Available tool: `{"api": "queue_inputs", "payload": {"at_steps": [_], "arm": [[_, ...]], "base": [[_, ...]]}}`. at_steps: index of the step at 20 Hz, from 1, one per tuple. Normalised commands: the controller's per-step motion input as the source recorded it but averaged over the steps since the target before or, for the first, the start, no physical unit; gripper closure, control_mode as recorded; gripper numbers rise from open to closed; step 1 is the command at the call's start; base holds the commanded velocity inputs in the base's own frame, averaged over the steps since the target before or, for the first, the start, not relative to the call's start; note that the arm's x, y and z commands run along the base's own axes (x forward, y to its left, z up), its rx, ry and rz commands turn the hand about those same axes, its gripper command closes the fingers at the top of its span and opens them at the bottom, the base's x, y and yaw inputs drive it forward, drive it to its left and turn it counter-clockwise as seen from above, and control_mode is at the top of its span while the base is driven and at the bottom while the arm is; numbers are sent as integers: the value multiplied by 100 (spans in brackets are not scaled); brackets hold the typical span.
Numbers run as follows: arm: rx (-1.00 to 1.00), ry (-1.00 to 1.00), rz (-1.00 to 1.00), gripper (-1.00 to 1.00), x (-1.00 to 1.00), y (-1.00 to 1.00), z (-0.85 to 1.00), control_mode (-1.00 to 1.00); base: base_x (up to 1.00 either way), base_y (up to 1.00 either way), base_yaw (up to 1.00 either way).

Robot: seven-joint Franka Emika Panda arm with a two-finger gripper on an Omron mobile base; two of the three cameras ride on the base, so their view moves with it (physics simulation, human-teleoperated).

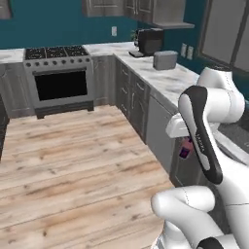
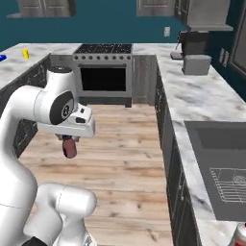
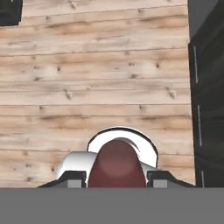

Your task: Place the drinks on the dining counter in a tight cluster.

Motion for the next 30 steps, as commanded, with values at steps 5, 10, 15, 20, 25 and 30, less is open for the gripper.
{"api": "queue_inputs", "payload": {"at_steps": [5, 10, 15, 20, 25, 30], "arm": [[0, 0, 0, 100, 0, 0, 0, 100], [0, 0, 0, 100, 0, 0, 0, 100], [0, 0, 0, 100, 0, 0, 0, 100], [0, 0, 0, 100, 0, 0, 0, 100], [0, 0, 0, 100, 0, 0, 0, 100], [0, 0, 0, 100, 0, 0, 0, 100]], "base": [[0, 0, 83], [48, 25, 41], [100, 86, -16], [100, 100, -26], [100, 100, -34], [93, 100, -26]]}}
